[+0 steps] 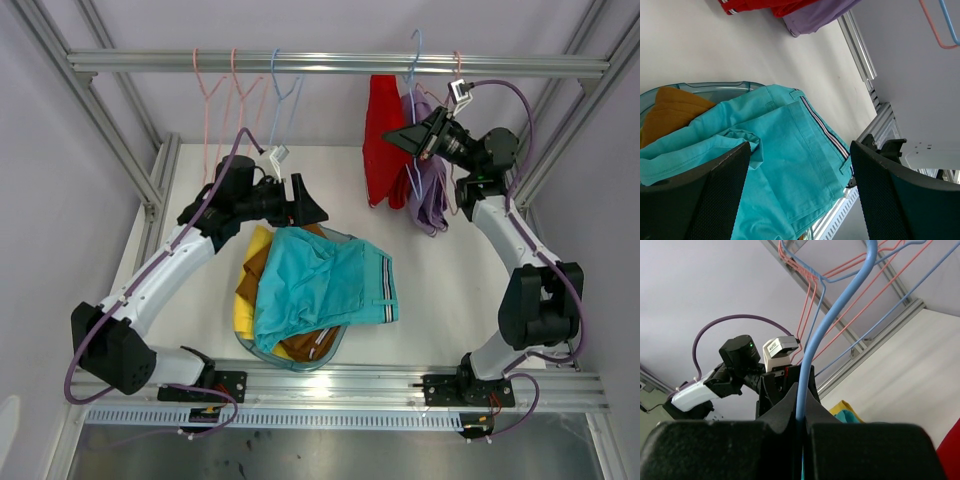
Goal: Remove the trousers from the hanger
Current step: Pick up the hanger from the clothesline.
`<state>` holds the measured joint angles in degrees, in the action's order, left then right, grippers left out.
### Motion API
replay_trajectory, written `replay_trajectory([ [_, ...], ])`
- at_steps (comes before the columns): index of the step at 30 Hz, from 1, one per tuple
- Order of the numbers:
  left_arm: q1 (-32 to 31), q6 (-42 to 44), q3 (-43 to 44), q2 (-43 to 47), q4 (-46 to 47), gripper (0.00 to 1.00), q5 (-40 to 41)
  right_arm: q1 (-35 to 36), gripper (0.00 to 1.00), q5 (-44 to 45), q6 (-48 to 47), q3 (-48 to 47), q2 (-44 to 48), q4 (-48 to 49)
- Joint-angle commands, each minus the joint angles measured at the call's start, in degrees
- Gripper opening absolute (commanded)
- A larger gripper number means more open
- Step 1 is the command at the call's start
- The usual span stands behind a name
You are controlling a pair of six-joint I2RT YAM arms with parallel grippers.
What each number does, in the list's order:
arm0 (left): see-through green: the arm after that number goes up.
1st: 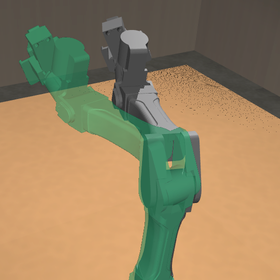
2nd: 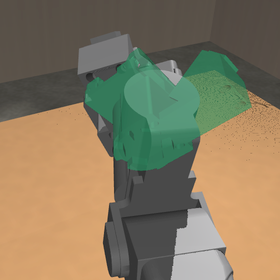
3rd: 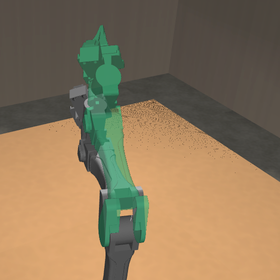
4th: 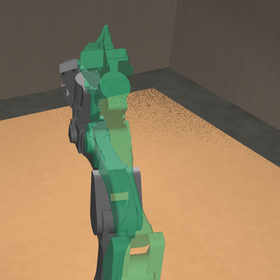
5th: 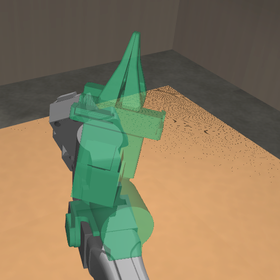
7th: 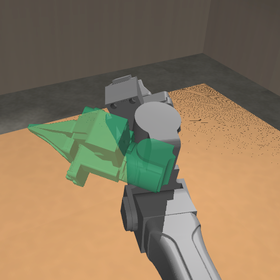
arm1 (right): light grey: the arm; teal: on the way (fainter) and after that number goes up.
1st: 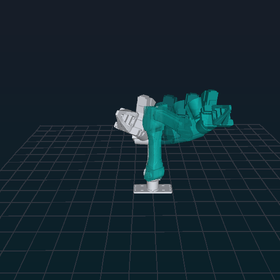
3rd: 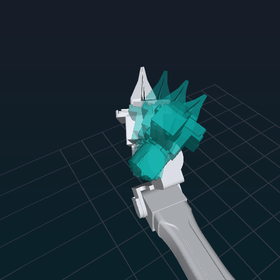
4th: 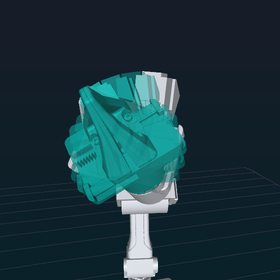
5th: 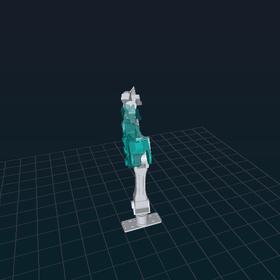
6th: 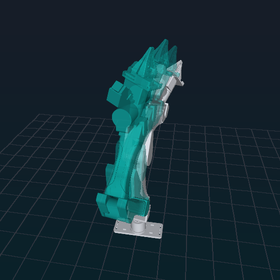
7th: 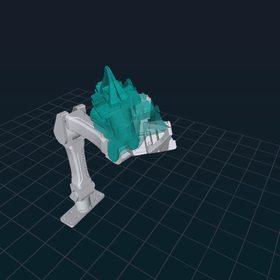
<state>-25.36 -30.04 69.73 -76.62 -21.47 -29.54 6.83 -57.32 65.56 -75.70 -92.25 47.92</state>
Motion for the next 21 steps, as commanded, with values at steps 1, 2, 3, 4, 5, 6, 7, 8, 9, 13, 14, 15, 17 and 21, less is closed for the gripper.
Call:
replay_trajectory([
  [1,0.5,-0.1,1.4,0.2,2.4,0.85,-2.4,1.0,0.0,4.9,-9.6,-2.5,7.5,5.4],
  [2,0.5,-0.2,1.0,0.5,2.5,0.85,-2.2,1.4,0.0,5.0,-10.3,-1.3,8.5,5.0],
  [3,0.5,-0.1,1.1,0.6,2.6,0.85,-2.0,1.5,0.0,5.3,-10.7,-0.1,9.4,4.8],
  [4,0.5,-0.1,1.2,0.7,2.5,0.85,-2.0,1.8,0.0,5.5,-11.2,1.1,11.4,3.9],
  [5,0.5,-0.1,0.9,0.8,2.7,0.85,-2.0,1.9,0.0,5.6,-12.5,3.3,12.4,3.3],
  [6,0.5,-0.1,0.9,0.8,2.7,0.85,-2.0,2.4,0.0,5.8,-13.2,4.4,13.6,2.6],
  [7,0.4,0.0,0.9,0.8,2.7,0.85,-2.1,2.7,0.0,6.1,-14.0,5.4,14.6,0.8],
  [8,0.4,0.0,0.8,0.8,2.8,0.85,-2.2,3.2,0.0,6.3,-16.3,7.1,16.7,-0.9],
  [9,0.4,-0.1,0.8,0.8,3.1,0.85,-2.4,4.1,0.0,7.2,-17.6,8.0,17.8,-2.2],
  [13,-0.2,0.6,0.4,0.9,3.6,0.85,-2.5,5.8,0.0,9.7,-22.7,12.2,22.3,-9.0],
  [14,-0.5,0.9,0.4,0.9,3.6,0.85,-2.1,6.0,0.0,10.5,-23.2,13.2,23.0,-9.3],
  [15,-0.7,1.3,0.4,0.9,3.5,0.85,-1.8,6.0,0.0,11.3,-23.8,15.0,23.9,-9.3],
  [17,-1.5,1.7,0.6,1.3,3.3,0.86,-0.7,6.2,0.0,12.7,-23.9,16.9,24.4,-8.9],
  [21,-4.2,4.0,0.1,3.7,3.1,0.86,4.3,7.1,0.0,19.7,-25.1,21.4,26.7,-8.5],
])
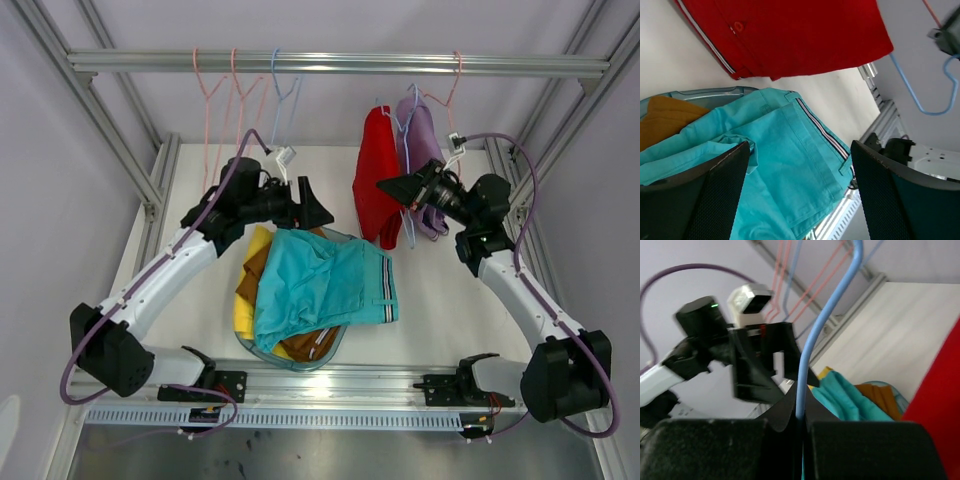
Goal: Remove the trousers from the hanger
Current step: Pick up the hanger from the clothesline, then remove the trousers from the hanger.
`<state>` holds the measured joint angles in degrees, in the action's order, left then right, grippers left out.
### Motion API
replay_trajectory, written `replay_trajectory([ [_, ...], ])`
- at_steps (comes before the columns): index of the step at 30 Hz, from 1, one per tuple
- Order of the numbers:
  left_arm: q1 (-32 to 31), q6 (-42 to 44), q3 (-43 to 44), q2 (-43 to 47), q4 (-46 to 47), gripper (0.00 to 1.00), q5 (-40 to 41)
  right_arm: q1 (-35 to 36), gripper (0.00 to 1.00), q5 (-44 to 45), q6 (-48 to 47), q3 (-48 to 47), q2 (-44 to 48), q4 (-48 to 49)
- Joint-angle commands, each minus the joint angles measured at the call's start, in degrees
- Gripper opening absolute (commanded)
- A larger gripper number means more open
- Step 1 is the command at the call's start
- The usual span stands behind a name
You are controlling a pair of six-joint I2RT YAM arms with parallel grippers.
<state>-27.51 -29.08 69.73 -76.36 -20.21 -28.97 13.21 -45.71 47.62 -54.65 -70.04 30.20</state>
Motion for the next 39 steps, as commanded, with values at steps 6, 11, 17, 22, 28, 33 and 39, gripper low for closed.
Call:
replay_trajectory([
  [6,-12.3,10.0,-2.7,8.7,3.2,0.9,19.3,4.5,0.0,18.5,-10.3,2.8,7.8,5.1],
  [11,-25.5,16.9,-8.3,12.6,10.0,0.94,35.8,5.9,0.0,26.2,-9.0,1.4,11.1,1.3],
  [17,-36.4,27.0,-20.2,12.6,29.4,0.97,58.7,6.0,0.0,28.3,-7.6,-2.2,12.5,-3.7],
  [22,-40.7,32.2,-26.4,7.7,49.6,0.99,72.0,5.8,0.0,28.2,-6.0,-1.7,13.2,-4.4],
  [28,-40.8,34.2,-29.0,1.3,65.6,0.99,73.0,4.6,0.0,28.1,-4.6,1.2,14.2,-3.7],
  [33,-40.9,32.8,-29.1,-2.5,73.6,0.99,68.7,2.2,0.0,27.0,-3.3,8.0,14.3,0.3],
  [39,-40.9,32.3,-28.1,-5.4,76.6,0.99,61.6,-1.0,0.0,25.1,-2.7,9.0,13.0,0.0],
])
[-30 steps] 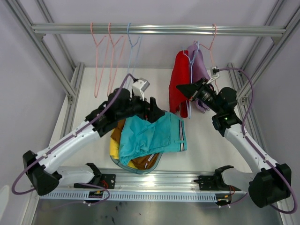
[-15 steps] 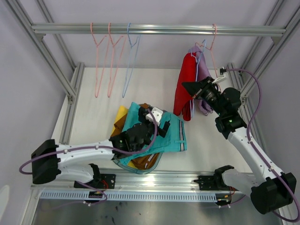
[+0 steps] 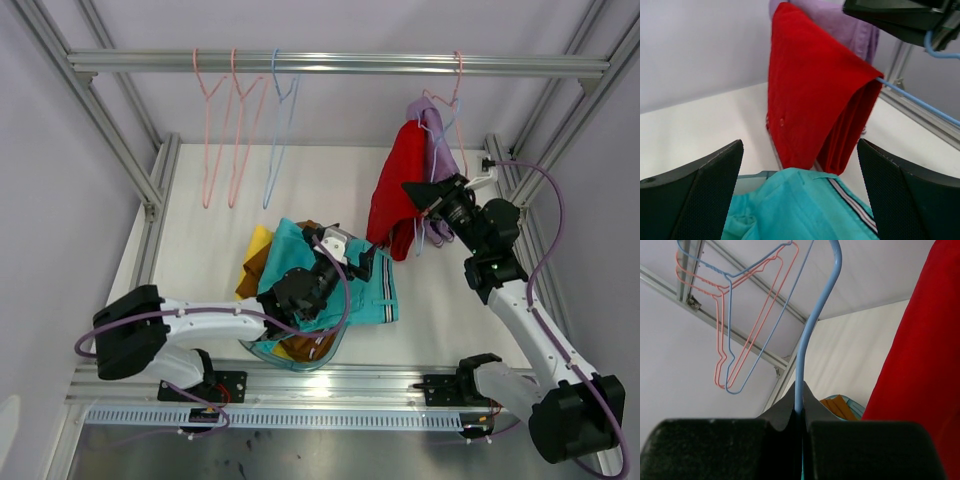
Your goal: Remove the trousers from the hanger
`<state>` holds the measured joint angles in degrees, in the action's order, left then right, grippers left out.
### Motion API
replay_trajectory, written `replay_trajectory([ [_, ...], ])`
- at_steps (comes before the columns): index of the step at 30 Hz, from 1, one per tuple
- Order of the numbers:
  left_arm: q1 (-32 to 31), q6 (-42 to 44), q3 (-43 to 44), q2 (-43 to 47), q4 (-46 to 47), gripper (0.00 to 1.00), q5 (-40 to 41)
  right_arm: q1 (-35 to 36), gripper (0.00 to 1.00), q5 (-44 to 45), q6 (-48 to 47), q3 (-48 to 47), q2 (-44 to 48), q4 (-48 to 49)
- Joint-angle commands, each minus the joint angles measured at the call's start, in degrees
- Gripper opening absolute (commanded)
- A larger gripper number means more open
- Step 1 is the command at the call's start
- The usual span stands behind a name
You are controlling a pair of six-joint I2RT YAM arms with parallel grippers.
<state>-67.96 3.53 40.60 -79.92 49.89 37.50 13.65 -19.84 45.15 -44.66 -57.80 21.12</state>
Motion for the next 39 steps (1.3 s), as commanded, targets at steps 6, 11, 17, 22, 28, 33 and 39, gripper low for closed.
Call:
replay_trajectory([
  [6,-0.5,1.9,3.3,-5.9,5.5,0.99,-11.7,-2.8,0.0,-3.5,1.7,-2.1,-1.4,9.1],
  [11,-0.4,5.2,4.6,-12.3,10.3,0.99,-11.4,-3.0,0.0,-5.2,2.6,-2.6,-2.5,9.6],
  [17,0.8,6.6,6.9,-17.2,15.5,0.98,-10.4,-2.9,0.0,-4.8,-1.7,-3.7,-0.2,6.2],
  [22,2.4,7.9,11.2,-20.4,15.9,0.97,-11.3,-2.9,0.0,-5.7,-3.4,-5.2,-0.5,3.9],
  [28,4.7,8.8,16.3,-23.3,14.7,0.97,-12.4,-2.9,0.0,-6.5,-3.8,-4.8,-0.6,4.0],
  [33,6.4,8.4,19.9,-27.5,14.2,0.96,-11.8,-2.7,0.0,-7.1,-4.0,-4.5,-0.7,4.9],
  [39,8.6,7.6,23.9,-31.8,14.1,0.96,-11.7,-2.6,0.0,-7.1,-6.0,-4.6,-1.4,3.9],
])
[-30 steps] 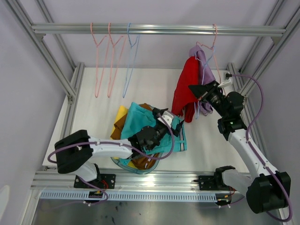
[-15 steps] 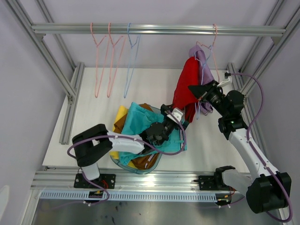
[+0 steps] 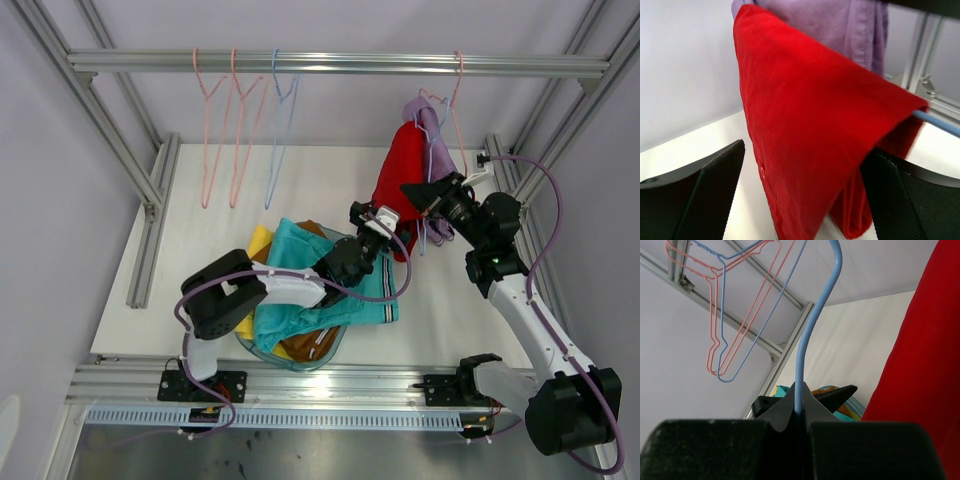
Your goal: Remove the trousers from the hanger
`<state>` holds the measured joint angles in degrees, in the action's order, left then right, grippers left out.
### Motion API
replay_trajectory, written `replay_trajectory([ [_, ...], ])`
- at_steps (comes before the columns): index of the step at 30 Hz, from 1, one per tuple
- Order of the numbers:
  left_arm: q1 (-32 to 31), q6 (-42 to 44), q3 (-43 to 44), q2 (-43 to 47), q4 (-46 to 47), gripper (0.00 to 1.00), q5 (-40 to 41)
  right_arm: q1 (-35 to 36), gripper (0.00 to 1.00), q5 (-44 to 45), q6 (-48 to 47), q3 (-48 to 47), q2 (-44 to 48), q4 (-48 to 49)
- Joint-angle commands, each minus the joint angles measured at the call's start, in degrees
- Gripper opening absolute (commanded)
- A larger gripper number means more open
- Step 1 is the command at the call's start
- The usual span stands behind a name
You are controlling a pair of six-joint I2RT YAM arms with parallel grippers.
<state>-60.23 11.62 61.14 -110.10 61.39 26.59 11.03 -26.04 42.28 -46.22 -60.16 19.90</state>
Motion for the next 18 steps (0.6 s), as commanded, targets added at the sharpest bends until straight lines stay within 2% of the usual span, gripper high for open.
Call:
replay_trajectory([
  [1,1.1,-0.8,4.1,-2.0,2.7,0.96,-0.7,0.1,0.0,-1.0,-3.3,-3.0,0.8,5.2],
  [7,3.5,-4.9,7.1,-3.5,1.3,0.96,-0.5,0.5,0.0,-0.5,-4.2,-1.6,0.2,5.6],
  [14,3.9,-4.1,12.2,-5.8,1.4,0.96,0.2,1.1,0.0,-0.4,-3.3,0.3,-0.9,7.5],
  [18,3.9,-6.4,13.1,-6.1,1.7,0.96,0.0,1.6,0.0,0.1,-3.2,0.9,-1.0,7.7],
])
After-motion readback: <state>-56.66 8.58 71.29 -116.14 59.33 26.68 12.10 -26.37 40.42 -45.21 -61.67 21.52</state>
